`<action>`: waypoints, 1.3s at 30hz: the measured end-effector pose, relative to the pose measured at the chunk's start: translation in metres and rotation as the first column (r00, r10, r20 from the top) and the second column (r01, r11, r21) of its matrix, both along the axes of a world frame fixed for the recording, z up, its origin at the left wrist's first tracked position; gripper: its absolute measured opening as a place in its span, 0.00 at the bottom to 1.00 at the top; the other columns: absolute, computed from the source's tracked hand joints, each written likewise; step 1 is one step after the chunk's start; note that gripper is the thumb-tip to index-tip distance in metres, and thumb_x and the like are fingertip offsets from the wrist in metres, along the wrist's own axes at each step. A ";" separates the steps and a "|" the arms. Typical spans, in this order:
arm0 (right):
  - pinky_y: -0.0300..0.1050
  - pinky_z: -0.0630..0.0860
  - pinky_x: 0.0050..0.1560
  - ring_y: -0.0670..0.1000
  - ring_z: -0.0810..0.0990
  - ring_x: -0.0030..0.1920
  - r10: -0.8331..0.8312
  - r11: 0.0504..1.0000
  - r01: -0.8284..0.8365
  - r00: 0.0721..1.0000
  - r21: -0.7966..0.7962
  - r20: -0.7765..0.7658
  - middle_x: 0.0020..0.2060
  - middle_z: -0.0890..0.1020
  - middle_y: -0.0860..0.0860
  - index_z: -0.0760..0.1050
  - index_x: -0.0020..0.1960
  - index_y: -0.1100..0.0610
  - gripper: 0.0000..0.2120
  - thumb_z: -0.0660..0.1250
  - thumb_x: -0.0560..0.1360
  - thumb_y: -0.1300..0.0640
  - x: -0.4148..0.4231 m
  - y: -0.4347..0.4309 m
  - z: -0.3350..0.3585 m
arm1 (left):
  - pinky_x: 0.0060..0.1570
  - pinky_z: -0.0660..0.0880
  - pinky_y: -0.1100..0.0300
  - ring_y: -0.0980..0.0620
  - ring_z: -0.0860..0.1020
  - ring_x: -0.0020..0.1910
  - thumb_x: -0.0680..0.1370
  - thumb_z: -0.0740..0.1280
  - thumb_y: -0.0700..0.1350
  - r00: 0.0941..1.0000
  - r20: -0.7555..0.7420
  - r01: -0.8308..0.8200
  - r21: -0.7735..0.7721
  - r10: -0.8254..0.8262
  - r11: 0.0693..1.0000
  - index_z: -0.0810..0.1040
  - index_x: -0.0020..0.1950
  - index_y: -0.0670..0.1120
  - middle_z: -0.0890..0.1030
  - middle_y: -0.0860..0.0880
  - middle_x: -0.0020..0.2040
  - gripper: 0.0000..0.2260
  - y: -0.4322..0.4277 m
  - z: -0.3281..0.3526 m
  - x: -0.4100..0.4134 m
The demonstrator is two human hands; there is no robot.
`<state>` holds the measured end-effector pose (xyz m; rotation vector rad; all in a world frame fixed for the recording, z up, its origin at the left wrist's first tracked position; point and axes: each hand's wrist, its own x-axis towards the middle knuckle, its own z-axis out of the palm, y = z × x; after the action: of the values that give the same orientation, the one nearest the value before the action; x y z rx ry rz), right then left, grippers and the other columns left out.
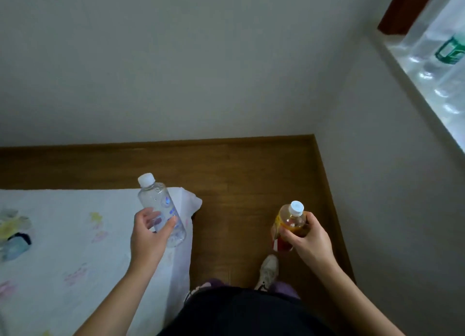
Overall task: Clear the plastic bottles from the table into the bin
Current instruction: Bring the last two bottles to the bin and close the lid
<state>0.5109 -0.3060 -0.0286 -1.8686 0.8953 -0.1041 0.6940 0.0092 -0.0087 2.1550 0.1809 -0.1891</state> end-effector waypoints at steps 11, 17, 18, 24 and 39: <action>0.33 0.74 0.43 0.37 0.80 0.48 0.263 0.965 -0.262 0.964 -0.012 0.028 0.46 0.80 0.36 0.70 0.50 0.35 0.21 0.78 0.65 0.42 0.150 -0.055 0.012 | 0.48 0.76 0.59 0.50 0.81 0.56 0.70 0.80 0.50 0.969 -0.074 -0.237 -0.004 0.236 0.972 0.71 0.62 0.52 0.81 0.51 0.56 0.25 -0.014 -0.016 0.047; 0.38 0.78 0.48 0.40 0.79 0.49 0.341 0.939 -0.343 0.938 -0.035 -0.052 0.47 0.79 0.37 0.70 0.59 0.41 0.27 0.77 0.64 0.41 0.221 -0.079 0.000 | 0.42 0.73 0.65 0.50 0.81 0.55 0.70 0.79 0.53 0.951 -0.100 -0.293 0.019 0.294 0.956 0.71 0.61 0.53 0.81 0.51 0.56 0.25 -0.018 -0.037 0.103; 0.38 0.78 0.48 0.40 0.79 0.49 0.340 0.939 -0.343 0.938 -0.042 -0.064 0.47 0.79 0.37 0.70 0.60 0.42 0.28 0.76 0.64 0.40 0.234 -0.084 -0.002 | 0.41 0.73 0.66 0.50 0.80 0.55 0.70 0.79 0.54 0.945 -0.110 -0.308 0.012 0.307 0.951 0.71 0.61 0.54 0.81 0.52 0.56 0.24 -0.022 -0.040 0.119; 0.36 0.77 0.45 0.42 0.80 0.49 0.300 0.939 -0.317 0.945 -0.133 -0.133 0.48 0.79 0.39 0.72 0.63 0.48 0.30 0.79 0.66 0.43 0.319 -0.122 0.002 | 0.40 0.71 0.66 0.55 0.78 0.52 0.69 0.80 0.55 0.962 -0.117 -0.258 -0.070 0.248 0.964 0.72 0.59 0.57 0.79 0.56 0.53 0.23 -0.065 -0.041 0.234; 0.34 0.71 0.40 0.43 0.80 0.47 0.436 0.881 -0.460 0.881 -0.116 -0.182 0.51 0.82 0.44 0.74 0.62 0.51 0.27 0.78 0.68 0.45 0.584 -0.137 -0.006 | 0.47 0.81 0.55 0.53 0.81 0.55 0.70 0.79 0.51 0.916 -0.107 -0.399 -0.169 0.386 0.901 0.71 0.63 0.55 0.80 0.53 0.58 0.25 -0.055 -0.028 0.442</action>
<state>1.0947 -0.4427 -0.0349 -2.2094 0.5394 0.2652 1.1358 -0.0456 -0.0370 1.8795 0.6107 -0.0451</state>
